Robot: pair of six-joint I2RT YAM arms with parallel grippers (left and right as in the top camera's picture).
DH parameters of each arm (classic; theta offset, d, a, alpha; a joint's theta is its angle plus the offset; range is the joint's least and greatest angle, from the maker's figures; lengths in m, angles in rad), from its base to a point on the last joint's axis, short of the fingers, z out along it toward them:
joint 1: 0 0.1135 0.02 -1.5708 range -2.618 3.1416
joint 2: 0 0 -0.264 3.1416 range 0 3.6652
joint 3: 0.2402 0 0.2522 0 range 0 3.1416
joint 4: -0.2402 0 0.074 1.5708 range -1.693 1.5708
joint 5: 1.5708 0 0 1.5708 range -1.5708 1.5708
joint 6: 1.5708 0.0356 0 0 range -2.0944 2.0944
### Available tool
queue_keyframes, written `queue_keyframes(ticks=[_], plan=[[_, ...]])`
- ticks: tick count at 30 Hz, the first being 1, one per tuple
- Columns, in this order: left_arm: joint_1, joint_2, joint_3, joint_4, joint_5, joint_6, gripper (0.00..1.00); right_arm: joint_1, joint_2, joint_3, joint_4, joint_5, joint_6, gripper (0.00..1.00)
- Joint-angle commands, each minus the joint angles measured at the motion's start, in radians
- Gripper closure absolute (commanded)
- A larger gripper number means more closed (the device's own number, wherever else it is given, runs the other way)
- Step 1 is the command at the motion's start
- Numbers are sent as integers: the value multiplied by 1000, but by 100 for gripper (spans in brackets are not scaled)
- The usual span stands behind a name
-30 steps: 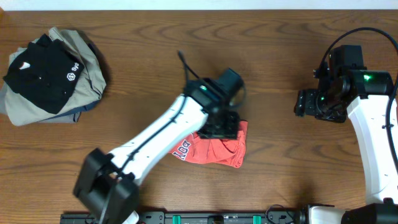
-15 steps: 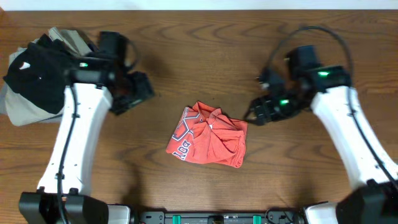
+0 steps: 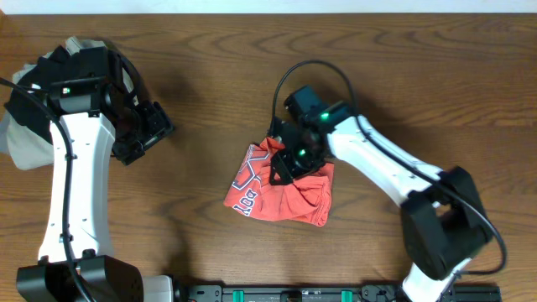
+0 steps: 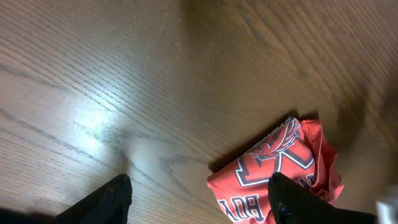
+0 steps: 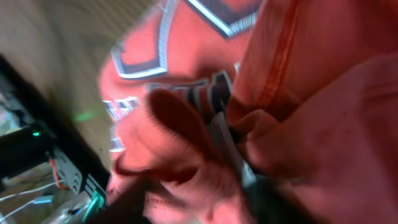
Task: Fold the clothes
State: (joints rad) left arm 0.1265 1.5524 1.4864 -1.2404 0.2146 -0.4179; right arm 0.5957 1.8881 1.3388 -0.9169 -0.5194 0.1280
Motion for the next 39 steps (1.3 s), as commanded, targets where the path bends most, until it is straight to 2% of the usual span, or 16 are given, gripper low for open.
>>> queue_keyframes(ticks=[1, 5, 6, 11, 12, 14, 19, 22, 25, 27, 29, 39], plan=[[3, 4, 10, -8, 9, 22, 28, 19, 27, -7, -57, 18, 43, 99], [3, 4, 10, -8, 9, 22, 28, -10, 8, -5, -228, 166, 106, 98], [3, 4, 10, -8, 9, 22, 28, -22, 2, -5, -267, 213, 120, 95], [3, 4, 10, -9, 10, 22, 28, -97, -12, -6, -436, 473, 172, 74], [3, 4, 10, -10, 10, 21, 28, -107, -11, -7, -452, 500, 182, 66], [0, 4, 10, -16, 10, 22, 28, -126, -11, -8, -479, 513, 182, 60], [-3, 4, 9, -34, 10, 35, 28, -146, -24, -1, -488, 505, 182, 61], [-18, 4, 3, -35, 10, 71, 28, -144, -73, 41, -450, 427, 130, 61], [-39, 5, -13, -34, 9, 82, 27, -136, -138, 81, -338, 260, 23, 61], [-56, 8, -26, -34, 9, 96, 27, -124, -179, 88, -235, 130, -59, 64], [-69, 10, -42, -34, 9, 96, 27, -111, -187, 88, -177, 92, -108, 65], [-106, 10, -107, -19, 10, 96, 27, -50, -3, 61, -166, -1, -261, 69]])
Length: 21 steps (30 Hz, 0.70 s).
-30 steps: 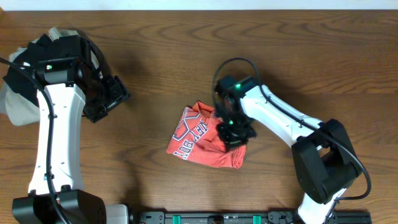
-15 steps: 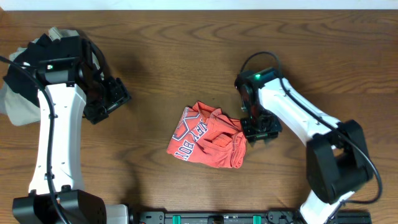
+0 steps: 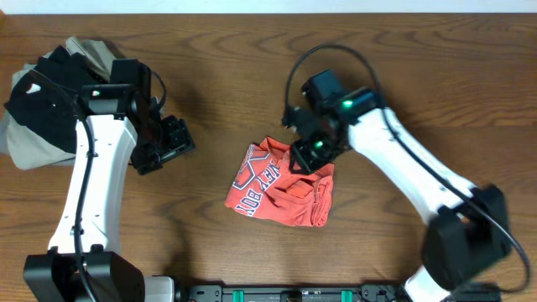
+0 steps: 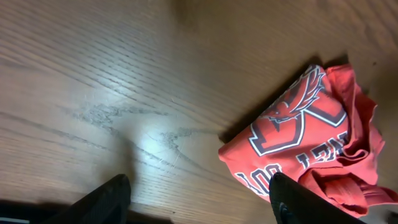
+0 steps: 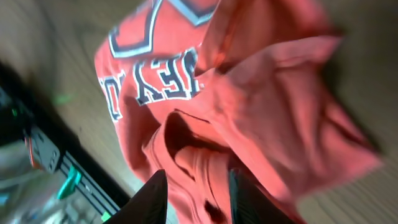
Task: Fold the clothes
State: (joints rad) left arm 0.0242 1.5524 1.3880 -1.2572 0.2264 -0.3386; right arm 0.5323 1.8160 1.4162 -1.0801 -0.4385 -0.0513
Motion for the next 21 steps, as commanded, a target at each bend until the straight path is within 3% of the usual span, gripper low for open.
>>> queue_keyframes(ticks=[1, 6, 10, 16, 21], plan=[[-4, 10, -10, -2, -2, 16, 27, 14, 90, -16, 0, -91, -89, 69], [-4, 10, -10, -2, -2, 16, 27, 0, 180, -16, 47, 33, -45, 67], [-4, 10, -10, -3, -1, 16, 27, -56, 197, -14, 99, 457, 289, 63], [-21, 10, -10, 5, 2, 17, 27, -124, 103, 27, 62, 442, 284, 49], [-92, 10, -10, 42, 2, 31, 26, -114, -2, 30, -18, 195, 163, 50]])
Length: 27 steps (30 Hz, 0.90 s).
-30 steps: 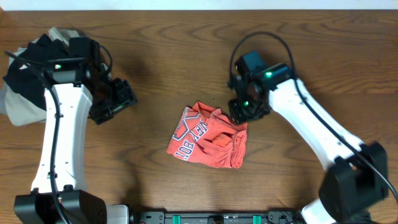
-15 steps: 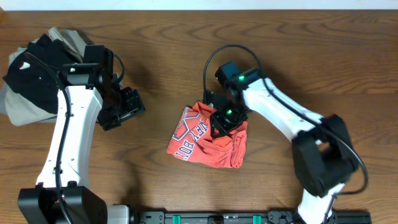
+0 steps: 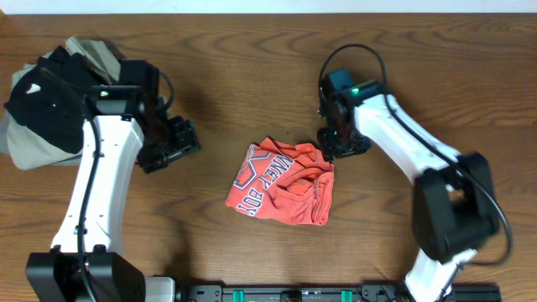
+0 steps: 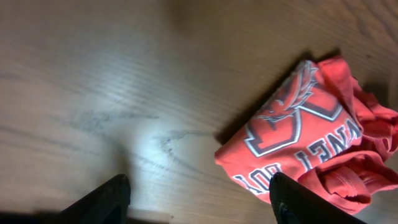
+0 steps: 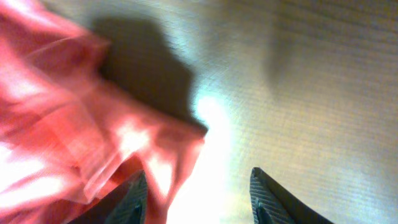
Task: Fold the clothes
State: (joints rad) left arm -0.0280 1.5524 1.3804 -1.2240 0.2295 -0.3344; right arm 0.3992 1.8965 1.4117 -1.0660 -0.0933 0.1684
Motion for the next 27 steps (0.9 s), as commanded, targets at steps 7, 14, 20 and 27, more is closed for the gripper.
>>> queue_keyframes(ticks=[7, 14, 20, 27], plan=[[-128, 37, -2, 65, -2, 58, 19, 120, -90, -2, -147, -479, -233, 52], [-164, 125, -3, 94, 101, 115, 19, 190, -90, -161, -19, -484, -163, 55], [-191, 204, -3, 103, 100, 117, 19, 162, -90, -355, 88, -191, 37, 56], [-194, 226, -3, 107, 101, 121, 18, 16, -93, -387, 99, 88, 198, 48]])
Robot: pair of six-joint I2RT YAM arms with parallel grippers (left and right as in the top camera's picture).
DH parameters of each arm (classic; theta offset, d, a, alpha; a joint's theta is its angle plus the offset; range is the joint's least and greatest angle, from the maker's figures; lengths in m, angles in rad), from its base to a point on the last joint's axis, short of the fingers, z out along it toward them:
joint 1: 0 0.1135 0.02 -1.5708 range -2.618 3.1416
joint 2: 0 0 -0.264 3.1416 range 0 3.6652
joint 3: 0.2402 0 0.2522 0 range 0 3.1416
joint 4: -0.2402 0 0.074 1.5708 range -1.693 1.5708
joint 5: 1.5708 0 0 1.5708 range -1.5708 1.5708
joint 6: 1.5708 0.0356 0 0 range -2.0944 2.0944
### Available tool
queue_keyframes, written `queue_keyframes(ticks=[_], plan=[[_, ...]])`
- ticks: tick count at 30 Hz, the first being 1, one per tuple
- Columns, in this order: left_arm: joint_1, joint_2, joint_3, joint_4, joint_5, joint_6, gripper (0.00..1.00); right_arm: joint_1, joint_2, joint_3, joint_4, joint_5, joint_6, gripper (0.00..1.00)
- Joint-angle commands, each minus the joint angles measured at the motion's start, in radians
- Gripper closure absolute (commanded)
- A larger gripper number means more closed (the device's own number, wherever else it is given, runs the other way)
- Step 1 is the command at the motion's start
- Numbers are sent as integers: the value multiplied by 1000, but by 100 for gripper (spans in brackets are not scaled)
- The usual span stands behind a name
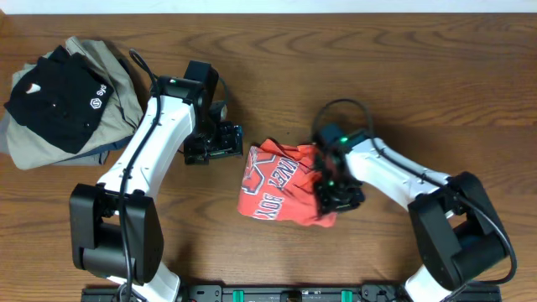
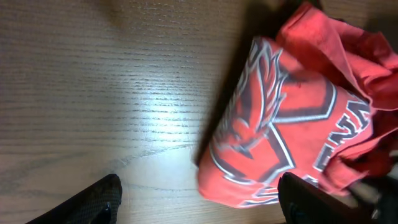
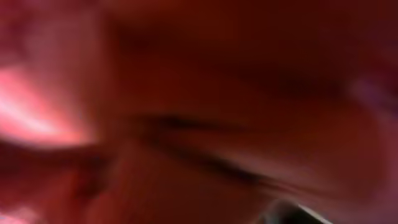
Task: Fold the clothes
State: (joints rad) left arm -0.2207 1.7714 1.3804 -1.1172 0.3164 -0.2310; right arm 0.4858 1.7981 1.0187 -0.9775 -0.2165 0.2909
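A crumpled red shirt (image 1: 273, 180) with grey and white lettering lies bunched near the table's middle. My left gripper (image 1: 231, 144) is just off its upper left edge. In the left wrist view the left gripper (image 2: 199, 208) stands open, its black fingers (image 2: 93, 199) wide apart, and the shirt (image 2: 280, 124) has its near edge lying between them. My right gripper (image 1: 333, 195) is pressed into the shirt's lower right part. Blurred red cloth (image 3: 186, 93) fills the right wrist view and hides the jaws.
A pile of clothes sits at the far left corner, a black garment (image 1: 54, 88) on top of a khaki one (image 1: 101, 63). The brown wooden table (image 1: 436, 84) runs to a black rail (image 1: 336, 294) along the front edge.
My left gripper has moved right, up to the shirt's left edge. My right gripper was off the shirt's upper right corner; it is now down in the cloth at the lower right. The shirt sits more bunched.
At first my right gripper was in the cloth on the shirt and the left one was far off by the pile. Then the right was over the shirt's top right, then off the cloth and open. The left came nearer each time. Now both are at the shirt.
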Motion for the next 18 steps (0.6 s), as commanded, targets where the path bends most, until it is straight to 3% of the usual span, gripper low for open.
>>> queue_keyframes(ticks=[1, 7, 13, 18], plan=[[-2, 7, -3, 0, 16, 18, 18, -90, 5, 22, 10, 205, 51, 47], [-2, 7, -6, 8, 152, 79, 14, -132, 4, 123, -35, 206, -9, 43], [-2, 8, -76, 66, 174, 89, 4, -148, -40, 196, -95, 220, -16, 42], [-2, 11, -133, 167, 174, 301, 0, -200, -145, 261, -147, 220, -20, 41]])
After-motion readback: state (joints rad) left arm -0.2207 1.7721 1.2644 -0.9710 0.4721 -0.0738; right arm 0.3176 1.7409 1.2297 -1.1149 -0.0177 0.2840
